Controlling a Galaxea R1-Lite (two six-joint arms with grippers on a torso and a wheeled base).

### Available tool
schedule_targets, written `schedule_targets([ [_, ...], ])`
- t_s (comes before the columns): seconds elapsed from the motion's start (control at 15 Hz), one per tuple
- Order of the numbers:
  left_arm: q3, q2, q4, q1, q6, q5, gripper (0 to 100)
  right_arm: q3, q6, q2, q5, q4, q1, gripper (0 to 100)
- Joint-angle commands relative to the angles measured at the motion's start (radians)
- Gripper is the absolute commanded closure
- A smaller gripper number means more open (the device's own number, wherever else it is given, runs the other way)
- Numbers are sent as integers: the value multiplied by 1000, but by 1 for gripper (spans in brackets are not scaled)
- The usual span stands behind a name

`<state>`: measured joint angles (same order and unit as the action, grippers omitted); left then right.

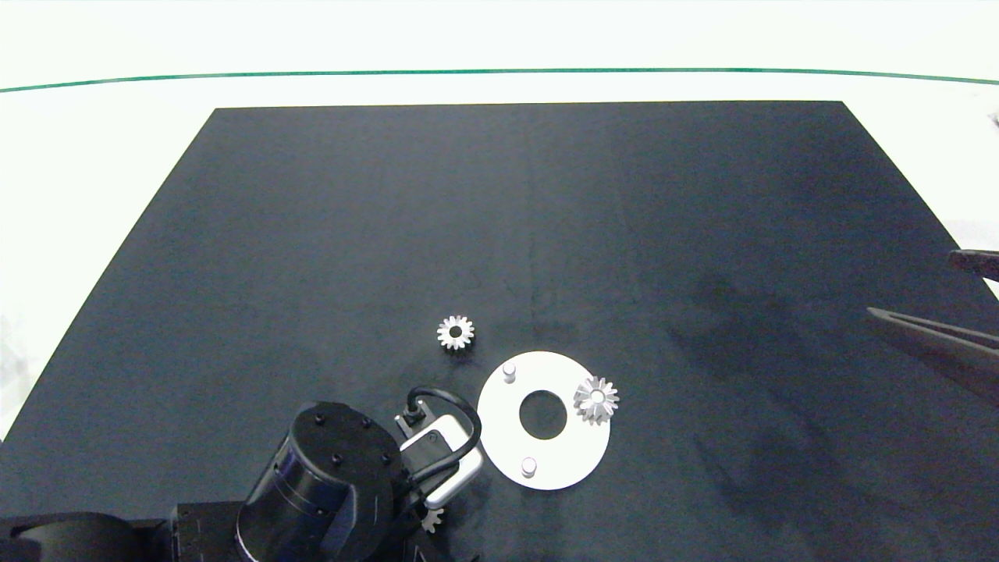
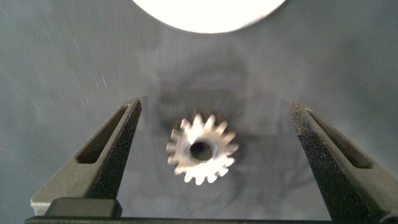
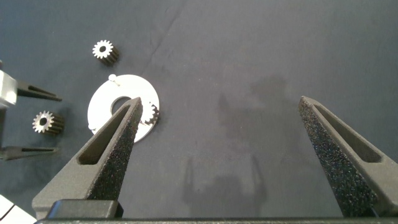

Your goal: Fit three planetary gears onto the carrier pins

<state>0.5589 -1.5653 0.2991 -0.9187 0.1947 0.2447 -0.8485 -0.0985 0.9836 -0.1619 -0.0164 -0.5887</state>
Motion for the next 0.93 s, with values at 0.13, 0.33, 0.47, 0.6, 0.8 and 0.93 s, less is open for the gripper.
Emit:
schedule_targets([
  [0.13, -19, -22, 5, 27, 2, 1, 0, 0, -1, 0, -1, 0, 0, 0],
  [0.33, -27, -4, 2, 29, 5, 1, 0, 0, -1, 0, -1, 0, 0, 0],
  [0.47, -36, 4, 2, 31, 5, 1, 0, 0, -1, 0, -1, 0, 0, 0],
  [0.6, -45, 16, 3, 29, 5, 1, 0, 0, -1, 0, -1, 0, 0, 0],
  [0.8, -48, 34, 2, 27, 9, 1, 0, 0, -3, -2, -1, 0, 0, 0],
  [0.93, -54, 34, 3, 27, 8, 1, 2, 0, -1, -2, -1, 0, 0, 0],
])
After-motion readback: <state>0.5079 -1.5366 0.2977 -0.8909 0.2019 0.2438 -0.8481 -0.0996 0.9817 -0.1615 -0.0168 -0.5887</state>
